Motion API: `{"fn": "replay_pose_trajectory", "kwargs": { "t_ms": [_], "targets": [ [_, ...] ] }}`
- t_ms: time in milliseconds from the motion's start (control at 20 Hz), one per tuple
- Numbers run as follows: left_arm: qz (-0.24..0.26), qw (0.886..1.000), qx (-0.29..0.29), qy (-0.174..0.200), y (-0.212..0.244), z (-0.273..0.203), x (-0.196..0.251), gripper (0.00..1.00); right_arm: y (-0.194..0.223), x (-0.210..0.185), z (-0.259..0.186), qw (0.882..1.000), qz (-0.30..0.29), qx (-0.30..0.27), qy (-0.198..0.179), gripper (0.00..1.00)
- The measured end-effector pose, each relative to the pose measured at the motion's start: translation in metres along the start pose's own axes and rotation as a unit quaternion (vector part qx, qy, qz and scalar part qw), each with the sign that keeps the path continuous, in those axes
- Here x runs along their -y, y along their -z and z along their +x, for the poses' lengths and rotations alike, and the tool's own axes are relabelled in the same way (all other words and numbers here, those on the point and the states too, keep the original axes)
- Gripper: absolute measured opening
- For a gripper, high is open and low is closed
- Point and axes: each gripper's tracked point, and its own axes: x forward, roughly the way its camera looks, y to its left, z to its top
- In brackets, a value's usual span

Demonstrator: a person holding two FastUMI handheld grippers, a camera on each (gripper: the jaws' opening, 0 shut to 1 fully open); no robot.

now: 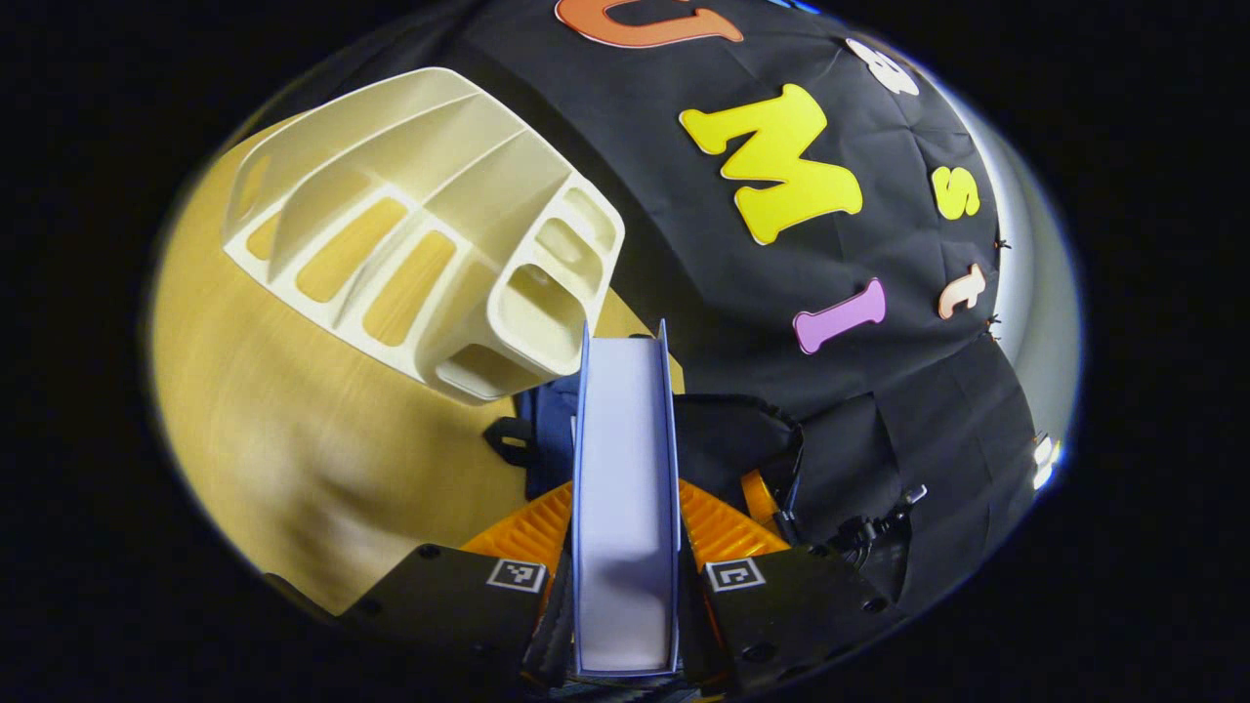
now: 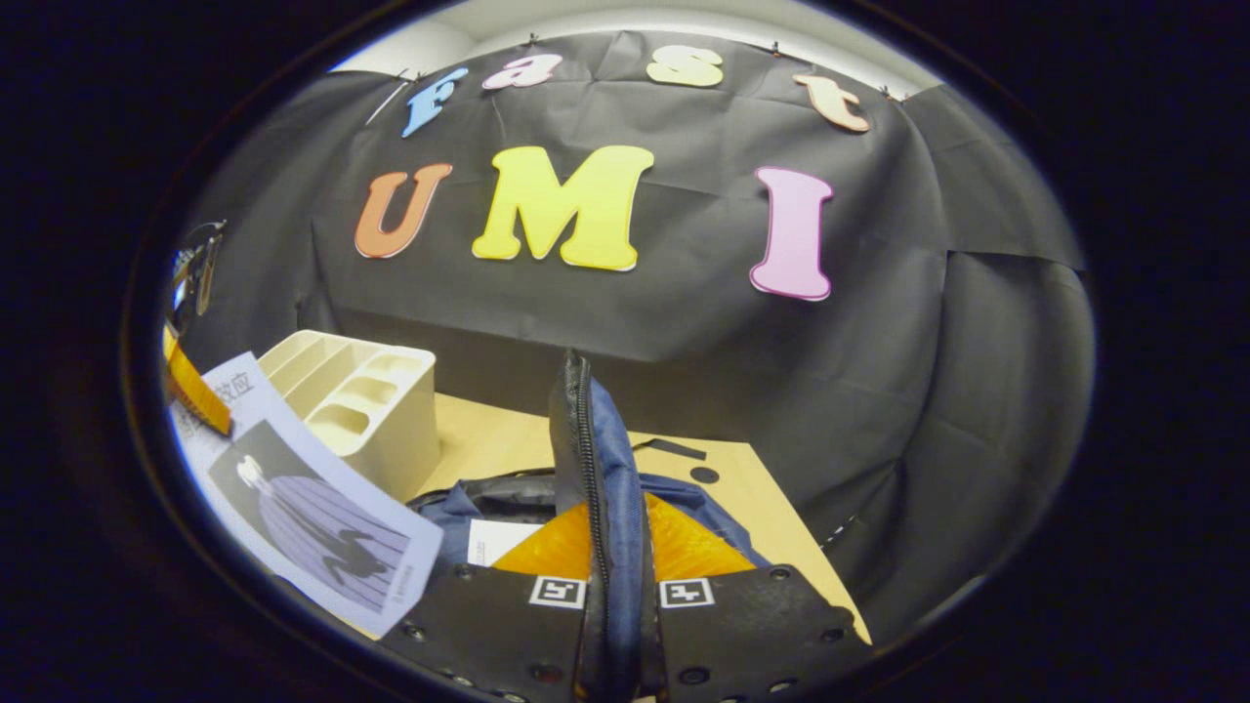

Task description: Open the schoolbag, grab two books from the bookshelf and put them into the schoolbag.

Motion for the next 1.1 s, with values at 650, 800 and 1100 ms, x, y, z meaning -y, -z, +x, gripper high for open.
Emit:
{"fn": "replay_pose_trajectory", "kwargs": {
  "t_ms": [650, 800, 1100],
  "targets": [
    [-0.062, 0.995, 0.07, 0.044, 0.012, 0.11, -0.019, 0.46, -0.022, 0.012, -0.004, 0.999, 0.022, 0.039, -0.029, 0.13],
    [-0.043, 0.995, 0.082, 0.024, 0.028, 0.127, -0.029, 0.46, -0.023, 0.005, -0.005, 0.998, 0.023, 0.041, -0.039, 0.13],
    [0.001, 0.995, 0.104, 0.012, 0.031, 0.145, -0.015, 0.48, -0.027, -0.004, -0.007, 0.997, 0.019, 0.049, -0.052, 0.13]
  ]
}}
